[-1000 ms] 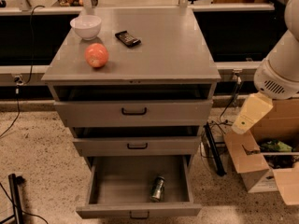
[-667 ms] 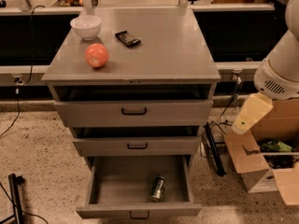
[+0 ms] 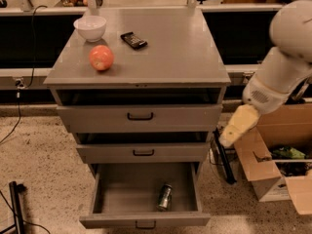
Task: Pick green can from bottom drawer and place on counter
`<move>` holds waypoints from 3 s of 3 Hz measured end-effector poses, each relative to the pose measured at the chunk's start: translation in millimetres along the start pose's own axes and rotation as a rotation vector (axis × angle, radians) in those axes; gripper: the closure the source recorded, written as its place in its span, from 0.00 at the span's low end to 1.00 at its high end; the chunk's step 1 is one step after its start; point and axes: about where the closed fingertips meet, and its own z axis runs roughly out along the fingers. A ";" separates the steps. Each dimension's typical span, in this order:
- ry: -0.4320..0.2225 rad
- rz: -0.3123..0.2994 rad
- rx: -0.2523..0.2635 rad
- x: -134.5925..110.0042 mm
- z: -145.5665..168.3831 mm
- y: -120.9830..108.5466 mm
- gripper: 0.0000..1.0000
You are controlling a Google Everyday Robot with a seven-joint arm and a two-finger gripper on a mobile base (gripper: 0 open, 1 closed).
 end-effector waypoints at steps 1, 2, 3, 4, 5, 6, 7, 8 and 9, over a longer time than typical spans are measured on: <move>0.017 0.155 -0.079 -14.5 44.4 23.4 0.00; 0.028 0.248 -0.080 -10.7 56.9 26.2 0.00; 0.025 0.196 -0.107 -13.7 56.7 33.1 0.00; 0.053 0.160 -0.127 -40.5 91.2 42.8 0.00; 0.042 0.257 -0.115 -59.4 134.2 43.5 0.00; -0.016 0.426 -0.057 -65.4 172.7 29.4 0.00; -0.098 0.520 -0.044 -84.6 173.8 21.4 0.00; -0.098 0.520 -0.044 -85.0 173.7 21.4 0.00; -0.044 0.513 -0.070 -99.2 209.4 22.2 0.00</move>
Offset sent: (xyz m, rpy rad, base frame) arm -0.0042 0.0315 -0.0368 0.0503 0.0897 -0.1296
